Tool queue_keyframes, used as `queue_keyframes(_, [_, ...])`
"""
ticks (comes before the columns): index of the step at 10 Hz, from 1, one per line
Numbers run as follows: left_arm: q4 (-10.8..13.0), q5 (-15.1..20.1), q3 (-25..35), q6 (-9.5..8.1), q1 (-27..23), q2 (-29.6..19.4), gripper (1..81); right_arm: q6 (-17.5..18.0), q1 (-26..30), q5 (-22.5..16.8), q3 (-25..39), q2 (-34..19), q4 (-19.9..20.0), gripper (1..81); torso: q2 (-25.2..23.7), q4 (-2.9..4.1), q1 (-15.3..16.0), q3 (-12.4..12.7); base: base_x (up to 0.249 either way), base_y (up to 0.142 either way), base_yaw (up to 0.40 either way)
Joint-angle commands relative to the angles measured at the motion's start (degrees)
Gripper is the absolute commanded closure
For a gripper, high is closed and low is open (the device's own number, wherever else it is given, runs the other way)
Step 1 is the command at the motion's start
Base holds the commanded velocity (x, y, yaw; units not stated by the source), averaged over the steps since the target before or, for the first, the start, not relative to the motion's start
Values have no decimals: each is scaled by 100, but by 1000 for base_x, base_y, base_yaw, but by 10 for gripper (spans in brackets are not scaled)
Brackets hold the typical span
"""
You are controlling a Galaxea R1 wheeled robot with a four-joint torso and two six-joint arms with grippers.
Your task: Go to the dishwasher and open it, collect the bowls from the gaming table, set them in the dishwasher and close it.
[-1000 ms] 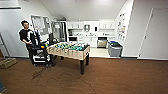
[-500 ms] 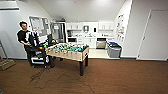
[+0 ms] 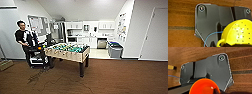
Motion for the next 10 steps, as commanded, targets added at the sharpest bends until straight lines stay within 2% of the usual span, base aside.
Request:
queue_keyframes(1, [3,337,-17,51,-337,-27,811,-12,262,-270,27,-111,-58,811,0,0,0,0,168,-71,0])
queue_keyframes(10, [20,337,-17,51,-329,-18,811,-12,254,-270,27,-102,-67,811,4,0,0,0,168,-76,0])
